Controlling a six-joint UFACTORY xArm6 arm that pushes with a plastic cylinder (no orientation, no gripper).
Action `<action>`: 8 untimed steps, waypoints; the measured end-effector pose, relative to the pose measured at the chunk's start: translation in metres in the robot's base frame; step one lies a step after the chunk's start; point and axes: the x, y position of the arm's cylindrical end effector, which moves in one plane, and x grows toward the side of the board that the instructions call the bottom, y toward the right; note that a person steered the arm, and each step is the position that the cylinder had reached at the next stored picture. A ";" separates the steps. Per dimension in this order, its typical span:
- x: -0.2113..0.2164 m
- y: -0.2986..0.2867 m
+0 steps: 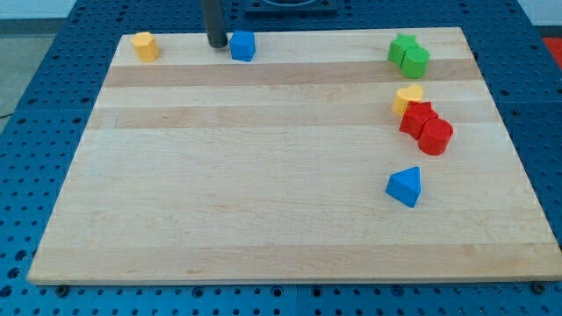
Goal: Separate the green star and the green circle
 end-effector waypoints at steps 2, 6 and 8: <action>0.000 0.038; 0.049 -0.043; 0.166 0.009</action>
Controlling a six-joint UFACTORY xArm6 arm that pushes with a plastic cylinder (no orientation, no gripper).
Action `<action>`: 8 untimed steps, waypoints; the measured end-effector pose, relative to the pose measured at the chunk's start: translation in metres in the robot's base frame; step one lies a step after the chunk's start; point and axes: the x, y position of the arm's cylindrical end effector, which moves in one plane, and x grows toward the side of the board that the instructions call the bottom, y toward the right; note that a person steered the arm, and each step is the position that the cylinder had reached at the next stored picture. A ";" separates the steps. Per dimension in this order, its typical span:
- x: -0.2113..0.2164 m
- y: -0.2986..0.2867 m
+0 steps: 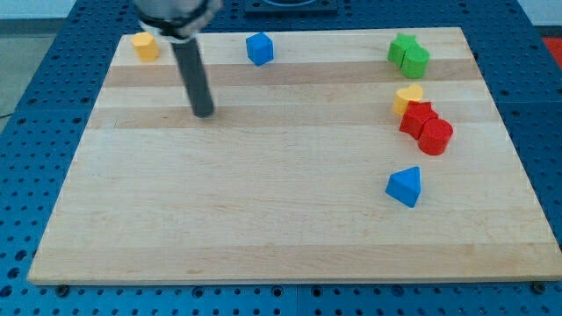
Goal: Separate the green star and the green circle
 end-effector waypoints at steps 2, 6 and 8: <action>-0.063 0.122; -0.174 0.309; -0.097 0.268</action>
